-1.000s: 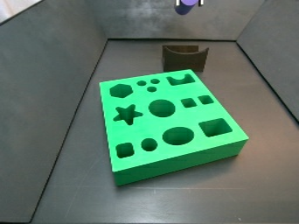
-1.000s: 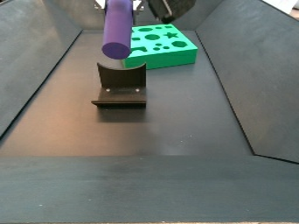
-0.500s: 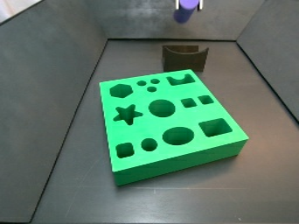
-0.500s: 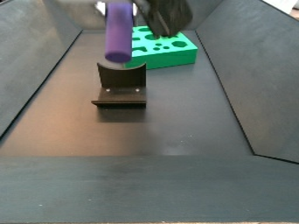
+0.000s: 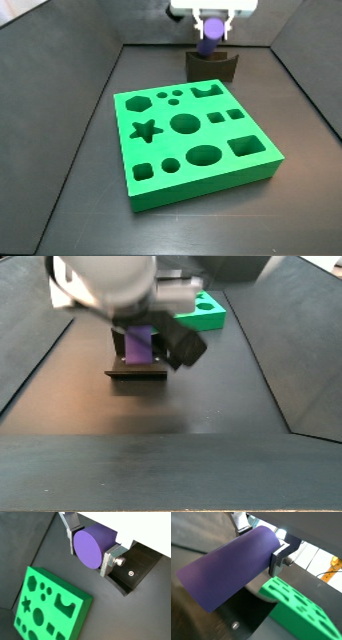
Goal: Pick up the round object. Move up. Place the round object on the fixture. Regrasp the round object. Move to above the board. Insert the round object.
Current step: Place the round object on the fixture.
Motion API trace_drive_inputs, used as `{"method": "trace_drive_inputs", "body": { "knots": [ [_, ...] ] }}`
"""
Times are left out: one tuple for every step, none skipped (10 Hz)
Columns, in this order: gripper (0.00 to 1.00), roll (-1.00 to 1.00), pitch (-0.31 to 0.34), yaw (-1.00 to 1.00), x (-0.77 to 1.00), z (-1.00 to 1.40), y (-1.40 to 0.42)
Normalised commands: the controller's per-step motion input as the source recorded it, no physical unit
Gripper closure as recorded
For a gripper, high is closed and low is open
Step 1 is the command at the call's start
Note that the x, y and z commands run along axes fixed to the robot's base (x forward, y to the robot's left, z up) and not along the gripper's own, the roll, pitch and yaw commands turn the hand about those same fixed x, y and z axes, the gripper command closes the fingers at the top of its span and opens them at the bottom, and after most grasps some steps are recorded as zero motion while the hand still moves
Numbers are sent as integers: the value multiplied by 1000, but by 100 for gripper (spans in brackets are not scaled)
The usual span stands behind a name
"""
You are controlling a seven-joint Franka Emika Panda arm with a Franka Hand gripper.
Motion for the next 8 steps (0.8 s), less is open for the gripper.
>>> {"method": "trace_drive_inputs", "body": {
  "knots": [
    [100,-176,56,-161,174,-992,137],
    [100,-160,27,-159,149,-773,116],
    [100,-110,-3,-138,114,-644,153],
    [100,-110,-3,-138,114,-644,153],
    [100,-97,-23,-129,103,-617,198],
    [100,-100,-29,-128,112,-593,204],
    [100,-98,-34,-108,113,-573,211],
    [100,-98,-33,-93,106,-572,211]
  ]
}}
